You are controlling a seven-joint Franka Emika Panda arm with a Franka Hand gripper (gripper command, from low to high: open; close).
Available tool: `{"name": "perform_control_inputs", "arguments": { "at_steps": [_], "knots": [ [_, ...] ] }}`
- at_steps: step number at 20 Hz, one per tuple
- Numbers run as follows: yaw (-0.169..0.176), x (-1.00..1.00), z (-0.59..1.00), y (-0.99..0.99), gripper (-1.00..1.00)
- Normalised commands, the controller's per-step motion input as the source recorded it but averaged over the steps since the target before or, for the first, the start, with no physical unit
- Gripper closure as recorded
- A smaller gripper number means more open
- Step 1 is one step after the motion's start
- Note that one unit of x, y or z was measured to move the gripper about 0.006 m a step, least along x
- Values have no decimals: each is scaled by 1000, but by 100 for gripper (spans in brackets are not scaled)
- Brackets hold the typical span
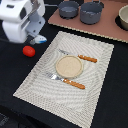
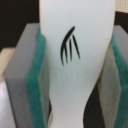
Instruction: Place the pan onto the stove and place the fish and sausage into the pan.
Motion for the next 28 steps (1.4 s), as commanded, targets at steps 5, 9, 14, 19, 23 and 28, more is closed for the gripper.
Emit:
{"name": "perform_control_inputs", "arguments": {
  "at_steps": [5,9,14,19,23,28],
  "knots": [
    [0,63,213,1000,100],
    [0,104,385,994,100],
    [0,127,261,973,100],
    [0,158,32,887,100],
    [0,156,-7,742,100],
    [0,167,-17,654,100]
  ]
}}
